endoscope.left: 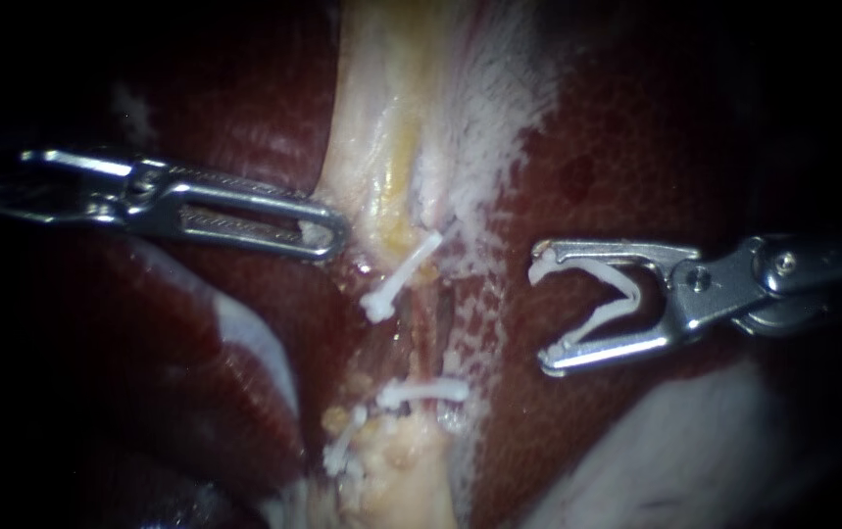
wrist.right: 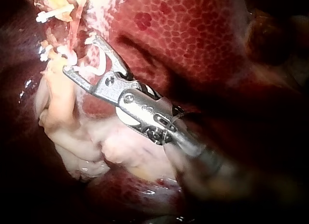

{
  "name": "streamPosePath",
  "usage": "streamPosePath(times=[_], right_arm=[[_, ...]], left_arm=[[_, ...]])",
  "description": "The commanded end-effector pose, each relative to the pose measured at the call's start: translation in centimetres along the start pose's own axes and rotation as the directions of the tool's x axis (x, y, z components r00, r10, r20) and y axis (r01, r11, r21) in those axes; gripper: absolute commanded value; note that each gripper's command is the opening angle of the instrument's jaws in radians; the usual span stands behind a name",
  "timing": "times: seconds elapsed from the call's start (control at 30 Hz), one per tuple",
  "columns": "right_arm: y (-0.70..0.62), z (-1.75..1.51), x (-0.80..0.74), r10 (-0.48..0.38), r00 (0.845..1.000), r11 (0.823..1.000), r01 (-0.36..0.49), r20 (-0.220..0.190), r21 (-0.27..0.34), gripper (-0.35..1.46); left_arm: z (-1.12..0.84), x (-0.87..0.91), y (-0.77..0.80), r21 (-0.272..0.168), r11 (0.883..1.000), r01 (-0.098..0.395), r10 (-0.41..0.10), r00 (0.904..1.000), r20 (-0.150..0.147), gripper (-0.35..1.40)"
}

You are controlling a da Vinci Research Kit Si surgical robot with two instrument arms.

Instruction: Clipping second clip right tube

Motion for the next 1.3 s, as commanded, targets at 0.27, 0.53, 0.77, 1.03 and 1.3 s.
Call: streamPosePath(times=[0.27,0.53,0.77,1.03,1.3], right_arm=[[-0.06,0.09,-0.11,0.003,1.0,1.0,-0.003,0.001,0.001,0.6],[-0.21,0.48,-0.42,0.06,0.998,0.998,-0.06,0.005,0.034,0.6],[-0.25,0.84,-0.59,0.097,0.995,0.993,-0.098,0.01,0.059,0.6],[-0.2,1.18,-0.7,0.112,0.994,0.99,-0.113,0.016,0.084,0.6],[-0.15,1.37,-0.68,0.116,0.993,0.988,-0.118,0.019,0.095,0.6]], left_arm=[[-0.07,0.0,-0.01,0.006,1.0,0.0,0.0,1.0,-0.002,-0.2],[-0.38,-0.1,-0.13,0.015,1.0,0.008,-0.007,1.0,-0.006,-0.2],[-0.69,-0.22,-0.43,0.016,1.0,0.017,-0.017,0.9998,0.007,-0.2],[-0.86,-0.37,-0.67,0.022,0.999,0.027,-0.028,0.9993,0.026,-0.2],[-0.87,-0.36,-0.68,0.022,0.999,0.027,-0.028,0.9993,0.026,-0.2]])
